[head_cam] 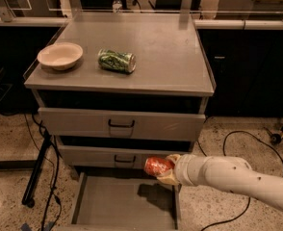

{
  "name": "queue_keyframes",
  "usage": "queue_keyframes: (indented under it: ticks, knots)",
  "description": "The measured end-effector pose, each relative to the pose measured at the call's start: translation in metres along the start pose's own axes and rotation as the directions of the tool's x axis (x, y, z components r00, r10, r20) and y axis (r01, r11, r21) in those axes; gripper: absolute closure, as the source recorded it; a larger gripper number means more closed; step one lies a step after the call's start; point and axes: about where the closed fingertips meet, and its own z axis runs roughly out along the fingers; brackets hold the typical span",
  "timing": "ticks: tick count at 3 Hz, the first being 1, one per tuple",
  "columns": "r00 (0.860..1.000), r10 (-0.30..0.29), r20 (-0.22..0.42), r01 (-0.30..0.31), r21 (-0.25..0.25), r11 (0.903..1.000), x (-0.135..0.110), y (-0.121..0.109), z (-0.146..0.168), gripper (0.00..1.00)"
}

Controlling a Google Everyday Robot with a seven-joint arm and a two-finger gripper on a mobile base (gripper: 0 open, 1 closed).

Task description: Pick coke can from bottom drawer and place on counter

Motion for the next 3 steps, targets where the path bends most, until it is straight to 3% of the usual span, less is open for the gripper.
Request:
queue_keyframes:
  ticks: [1, 2, 3]
  knots:
    - [0.996, -0.059, 0.071, 0.053, 0.082, 0.9952, -0.043, -0.026, -0.054, 1.00]
    - [0.996, -0.059, 0.071, 0.053, 0.081, 0.9953, -0.043, -0.026, -0.053, 1.00]
    - [0.993, -0.082, 0.088, 0.067, 0.160, 0.9849, -0.068, -0.049, -0.079, 1.00]
